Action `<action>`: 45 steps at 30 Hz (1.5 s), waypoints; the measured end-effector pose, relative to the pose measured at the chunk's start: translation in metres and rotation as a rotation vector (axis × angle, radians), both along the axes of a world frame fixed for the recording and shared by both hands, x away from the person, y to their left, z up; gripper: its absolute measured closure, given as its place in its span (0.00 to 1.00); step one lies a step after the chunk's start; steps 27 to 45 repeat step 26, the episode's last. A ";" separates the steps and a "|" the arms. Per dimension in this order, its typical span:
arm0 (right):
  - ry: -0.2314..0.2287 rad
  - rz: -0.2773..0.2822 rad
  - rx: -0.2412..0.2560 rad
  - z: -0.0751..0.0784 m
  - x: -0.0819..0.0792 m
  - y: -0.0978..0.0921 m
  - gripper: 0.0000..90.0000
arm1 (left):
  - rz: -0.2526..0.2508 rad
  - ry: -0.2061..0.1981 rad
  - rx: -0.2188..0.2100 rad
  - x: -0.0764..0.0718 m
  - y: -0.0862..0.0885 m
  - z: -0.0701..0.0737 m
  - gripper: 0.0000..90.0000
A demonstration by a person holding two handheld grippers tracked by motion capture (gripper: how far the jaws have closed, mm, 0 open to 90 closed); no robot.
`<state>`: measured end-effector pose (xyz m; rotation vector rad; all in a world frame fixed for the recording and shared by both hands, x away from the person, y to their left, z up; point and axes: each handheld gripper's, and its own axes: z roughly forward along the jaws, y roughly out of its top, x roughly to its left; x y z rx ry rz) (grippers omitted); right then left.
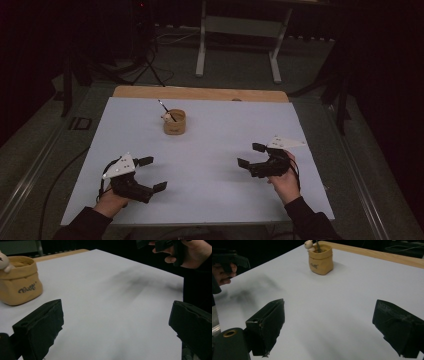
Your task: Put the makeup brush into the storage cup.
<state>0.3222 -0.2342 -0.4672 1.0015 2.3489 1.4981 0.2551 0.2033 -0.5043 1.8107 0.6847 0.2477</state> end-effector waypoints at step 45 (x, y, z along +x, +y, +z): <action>-0.010 -0.102 -0.030 -0.028 -0.008 -0.044 0.12 | 0.030 0.009 0.028 0.000 0.004 -0.015 0.00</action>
